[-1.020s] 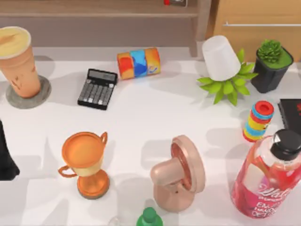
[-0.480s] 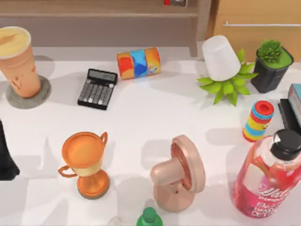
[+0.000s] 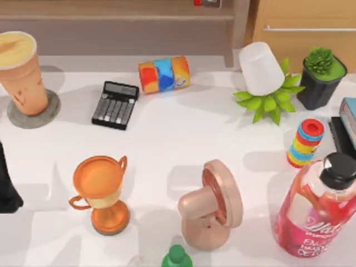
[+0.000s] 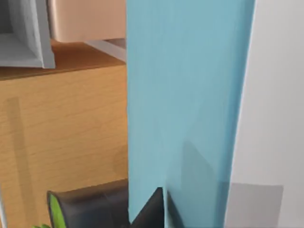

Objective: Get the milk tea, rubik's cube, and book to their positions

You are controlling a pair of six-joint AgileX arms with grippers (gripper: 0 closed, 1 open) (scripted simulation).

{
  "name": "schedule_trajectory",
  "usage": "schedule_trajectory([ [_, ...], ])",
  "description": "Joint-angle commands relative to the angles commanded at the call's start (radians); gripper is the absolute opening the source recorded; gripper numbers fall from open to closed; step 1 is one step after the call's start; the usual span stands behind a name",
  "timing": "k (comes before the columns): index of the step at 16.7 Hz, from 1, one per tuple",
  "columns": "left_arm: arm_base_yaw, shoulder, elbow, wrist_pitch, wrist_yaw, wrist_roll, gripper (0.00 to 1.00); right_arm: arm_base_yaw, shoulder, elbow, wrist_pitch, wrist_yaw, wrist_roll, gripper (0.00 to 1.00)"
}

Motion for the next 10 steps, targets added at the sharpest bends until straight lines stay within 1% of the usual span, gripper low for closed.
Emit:
schedule_trajectory([
  [4,0.000,0.000,0.000,0.000,0.000,0.000,1.00,0.002,0.008,0.001,0.002,0.001,0.000,0.00],
  [10,0.000,0.000,0.000,0.000,0.000,0.000,1.00,0.002,0.008,0.001,0.002,0.001,0.000,0.45],
])
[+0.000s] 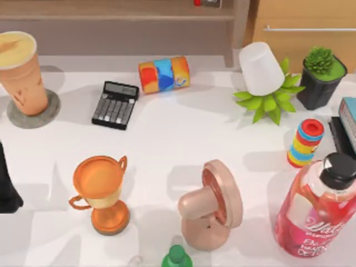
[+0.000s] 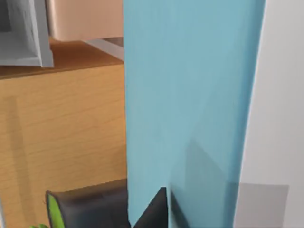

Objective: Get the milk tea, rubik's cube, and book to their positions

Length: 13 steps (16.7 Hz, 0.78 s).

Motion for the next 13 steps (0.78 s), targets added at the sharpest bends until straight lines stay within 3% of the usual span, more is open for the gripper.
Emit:
schedule_trajectory([
  [7,0.000,0.000,0.000,0.000,0.000,0.000,1.00,0.000,0.000,0.000,0.000,0.000,0.000,0.98],
  [13,0.000,0.000,0.000,0.000,0.000,0.000,1.00,0.000,0.000,0.000,0.000,0.000,0.000,1.00],
])
